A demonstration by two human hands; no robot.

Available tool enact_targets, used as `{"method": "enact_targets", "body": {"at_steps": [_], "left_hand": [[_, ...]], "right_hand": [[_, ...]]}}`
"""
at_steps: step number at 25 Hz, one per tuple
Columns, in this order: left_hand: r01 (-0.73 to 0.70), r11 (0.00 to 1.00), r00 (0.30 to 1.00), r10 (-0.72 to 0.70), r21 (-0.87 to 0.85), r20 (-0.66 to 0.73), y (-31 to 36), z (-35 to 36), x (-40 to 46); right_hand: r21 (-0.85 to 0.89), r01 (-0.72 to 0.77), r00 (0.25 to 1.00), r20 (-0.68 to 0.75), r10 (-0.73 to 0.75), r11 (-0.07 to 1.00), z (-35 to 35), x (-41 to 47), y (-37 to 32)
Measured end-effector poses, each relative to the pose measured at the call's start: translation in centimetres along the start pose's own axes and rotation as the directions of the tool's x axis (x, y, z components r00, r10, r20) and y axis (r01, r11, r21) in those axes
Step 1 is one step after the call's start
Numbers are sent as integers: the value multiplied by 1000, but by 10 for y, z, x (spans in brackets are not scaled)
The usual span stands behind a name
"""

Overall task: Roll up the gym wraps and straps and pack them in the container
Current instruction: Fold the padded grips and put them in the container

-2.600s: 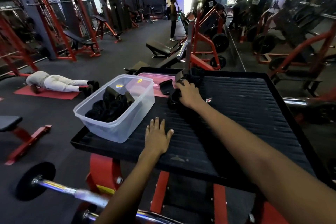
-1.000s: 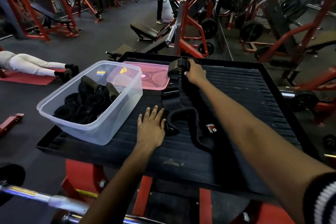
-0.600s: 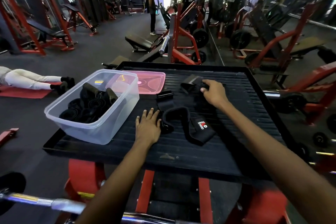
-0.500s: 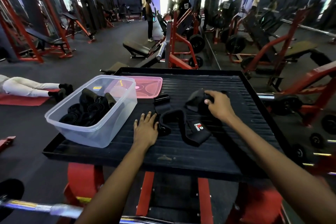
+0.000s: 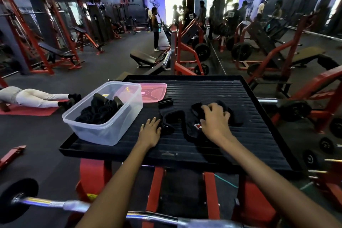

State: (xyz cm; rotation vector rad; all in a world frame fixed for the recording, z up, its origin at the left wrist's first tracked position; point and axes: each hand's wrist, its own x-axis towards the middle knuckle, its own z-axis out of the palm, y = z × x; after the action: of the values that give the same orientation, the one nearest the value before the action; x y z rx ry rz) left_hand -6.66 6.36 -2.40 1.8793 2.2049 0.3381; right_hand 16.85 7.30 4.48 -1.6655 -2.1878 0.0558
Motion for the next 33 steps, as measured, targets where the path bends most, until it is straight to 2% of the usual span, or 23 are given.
{"method": "enact_targets", "body": {"at_steps": [3, 4, 5, 7, 9, 10, 12, 14, 16, 18, 19, 20, 21, 23, 25, 27, 28, 30, 31, 33], "left_hand": [[8, 1000, 997, -7, -3, 79, -2, -2, -7], [10, 1000, 996, -10, 2, 94, -2, -3, -8], [13, 1000, 995, -13, 3, 99, -2, -3, -10], [15, 1000, 997, -14, -18, 74, 0, -3, -13], [13, 995, 1000, -10, -104, 25, 1, -2, -13], [11, 983, 1000, -13, -184, -11, -1, -2, -13], [-16, 925, 989, -41, -379, -142, -5, -5, -13], [-52, 843, 959, -107, -536, -261, 0, -8, -14], [-61, 721, 953, -164, -691, -255, -1, -7, -11], [1, 511, 959, -243, -860, -143, 0, -8, -8], [20, 446, 951, -284, -895, -120, -1, -9, -6], [17, 459, 944, -300, -888, -137, -3, -10, -5], [-6, 533, 940, -285, -846, -187, -5, -11, -5], [-107, 655, 944, -169, -748, -283, -4, -15, -10], [-250, 642, 945, -1, -725, -327, 2, -19, -17], [-365, 662, 921, 154, -655, -359, 4, -19, -23], [-426, 670, 898, 231, -608, -375, 6, -19, -27], [-500, 606, 865, 318, -618, -387, 8, -22, -32], [-501, 556, 865, 300, -663, -402, 10, -27, -36], [-449, 527, 879, 118, -721, -461, 10, -32, -36]], "right_hand": [[293, 152, 988, -5, -157, 944, 7, 4, -30], [328, 174, 982, 15, -189, 928, 12, 8, -38], [304, 205, 973, 41, -228, 930, 16, 13, -47], [110, 327, 931, 131, -339, 939, 24, 22, -63], [-82, 426, 891, 211, -402, 901, 33, 29, -70], [-106, 439, 888, 204, -412, 892, 38, 34, -69], [10, 406, 911, 80, -405, 914, 45, 41, -64], [333, 310, 948, -44, -314, 891, 43, 44, -53], [582, 216, 974, -78, -211, 784, 34, 38, -47], [669, 186, 973, -23, -230, 720, 25, 26, -42], [694, 180, 965, 12, -261, 697, 23, 21, -39], [723, 169, 959, 36, -280, 670, 23, 17, -38], [763, 145, 961, 43, -274, 629, 22, 13, -38], [850, 78, 984, 17, -175, 522, 22, 11, -43], [902, -9, 1000, 18, -17, 431, 19, 14, -51], [913, -153, 988, 145, 50, 378, 10, 21, -60], [891, -209, 976, 218, 25, 403, 5, 24, -63], [827, -223, 949, 305, -79, 517, 0, 26, -69], [796, -216, 931, 343, -127, 565, -1, 27, -72], [764, -231, 902, 400, -163, 602, 0, 27, -75]]}}
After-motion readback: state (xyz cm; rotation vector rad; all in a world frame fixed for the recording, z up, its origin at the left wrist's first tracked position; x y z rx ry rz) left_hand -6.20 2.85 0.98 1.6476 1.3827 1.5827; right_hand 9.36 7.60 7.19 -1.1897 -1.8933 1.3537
